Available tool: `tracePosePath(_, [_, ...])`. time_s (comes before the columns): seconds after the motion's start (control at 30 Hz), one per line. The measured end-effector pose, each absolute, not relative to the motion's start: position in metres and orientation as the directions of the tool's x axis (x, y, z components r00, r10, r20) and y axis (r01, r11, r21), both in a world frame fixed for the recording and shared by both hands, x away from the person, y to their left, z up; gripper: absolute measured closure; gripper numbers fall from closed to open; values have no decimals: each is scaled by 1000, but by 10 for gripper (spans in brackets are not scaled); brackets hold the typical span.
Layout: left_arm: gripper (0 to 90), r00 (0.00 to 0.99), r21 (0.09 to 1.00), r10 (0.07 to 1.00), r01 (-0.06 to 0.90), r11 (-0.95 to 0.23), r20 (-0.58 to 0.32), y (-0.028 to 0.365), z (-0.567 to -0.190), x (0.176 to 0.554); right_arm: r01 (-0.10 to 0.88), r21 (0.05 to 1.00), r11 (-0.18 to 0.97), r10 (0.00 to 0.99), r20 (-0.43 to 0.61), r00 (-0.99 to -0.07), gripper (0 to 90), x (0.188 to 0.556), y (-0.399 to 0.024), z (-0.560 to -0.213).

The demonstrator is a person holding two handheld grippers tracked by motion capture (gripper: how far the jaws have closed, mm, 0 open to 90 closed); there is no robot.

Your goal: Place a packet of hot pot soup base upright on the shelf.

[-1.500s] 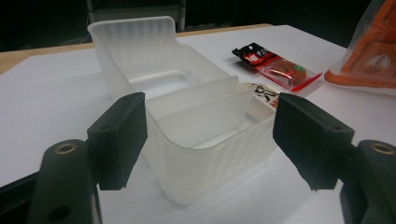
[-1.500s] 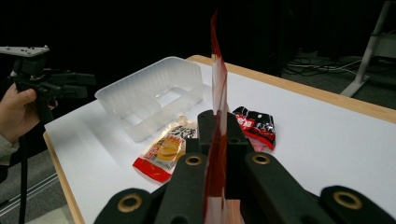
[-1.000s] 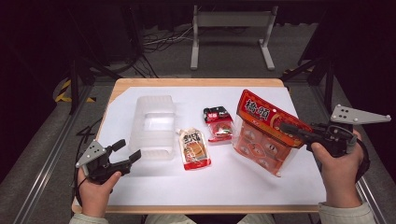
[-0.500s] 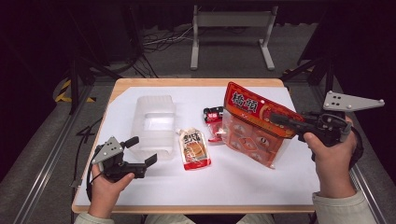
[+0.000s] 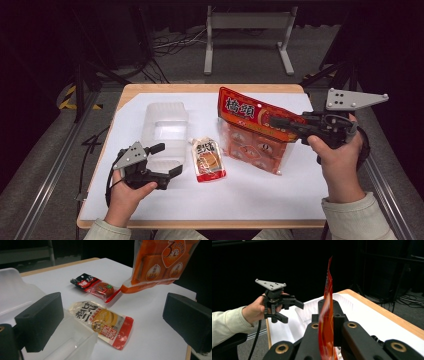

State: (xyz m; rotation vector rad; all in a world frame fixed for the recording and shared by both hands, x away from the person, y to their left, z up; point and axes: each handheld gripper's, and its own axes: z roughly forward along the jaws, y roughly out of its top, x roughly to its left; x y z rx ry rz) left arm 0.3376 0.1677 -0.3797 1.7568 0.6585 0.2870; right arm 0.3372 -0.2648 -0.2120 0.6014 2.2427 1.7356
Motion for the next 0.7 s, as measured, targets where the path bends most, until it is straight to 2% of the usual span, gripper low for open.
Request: tracePosePath(0.7, [37,884,967,446,216,-131,-137,130,-371,356,121,969,215,341,41,-939,900,355,-225,-212])
